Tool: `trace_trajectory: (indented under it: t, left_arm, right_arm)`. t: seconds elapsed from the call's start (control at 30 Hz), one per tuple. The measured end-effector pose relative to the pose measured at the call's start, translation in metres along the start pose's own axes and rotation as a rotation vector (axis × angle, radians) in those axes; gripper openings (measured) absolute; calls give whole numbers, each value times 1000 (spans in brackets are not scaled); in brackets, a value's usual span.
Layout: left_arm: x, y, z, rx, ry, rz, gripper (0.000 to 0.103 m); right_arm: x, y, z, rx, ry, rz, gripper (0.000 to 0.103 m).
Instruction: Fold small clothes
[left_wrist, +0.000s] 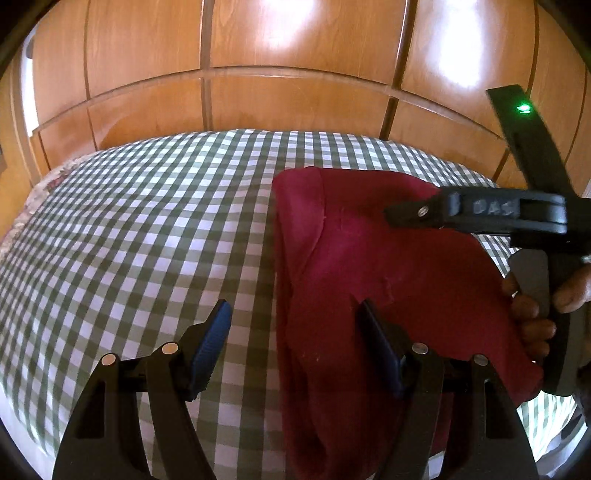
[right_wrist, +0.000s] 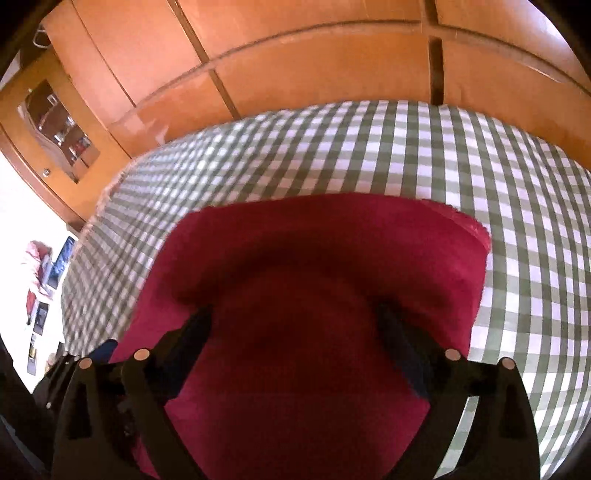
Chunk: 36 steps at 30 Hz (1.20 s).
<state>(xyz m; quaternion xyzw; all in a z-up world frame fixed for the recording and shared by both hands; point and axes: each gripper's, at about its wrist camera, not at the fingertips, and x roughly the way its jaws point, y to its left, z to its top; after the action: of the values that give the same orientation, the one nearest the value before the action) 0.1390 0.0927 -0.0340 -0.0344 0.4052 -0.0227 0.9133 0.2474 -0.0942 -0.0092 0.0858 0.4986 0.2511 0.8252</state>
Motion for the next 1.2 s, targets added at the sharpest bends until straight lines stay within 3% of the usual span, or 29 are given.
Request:
trace_trajectory:
  t: [0.07,0.17,0.47,0.67,0.77,0.87,0.93,1.1,1.2]
  left_arm:
    - [-2,0,-1,2,-2,-4,70]
    - [-5,1,-2,0,-4,-7,76]
    - [-14,6,-11,-18,-8,-28,79]
    - [-15,12,-19,-41,3,-48,84]
    - [-5,25,-25,-105,40,-114,85]
    - [6,43,-32,-202,75,-227,86]
    - [10,52,-34,-247,86,-295,81]
    - [10,51,-34,-217,78,-378,64]
    - [12,51,-34,-215,84,-425,56]
  right_arm:
    - [-17,-8,-2,75,-45,84,101]
    - [-39,-21,-11,154,-82,141,101]
    - [-57,-41,-73,232,-43,128,101]
    - [-53,-28,-118,198,32,135,101]
    - [-44,-23,-136,166,59,121,101]
    - [-48,-20,-138,140,58,122,101]
    - [-52,-20,-131,133,56,140,101]
    - [-75,-46,-109,204,-51,181,101]
    - [-57,-56,-88,237,-37,179,101]
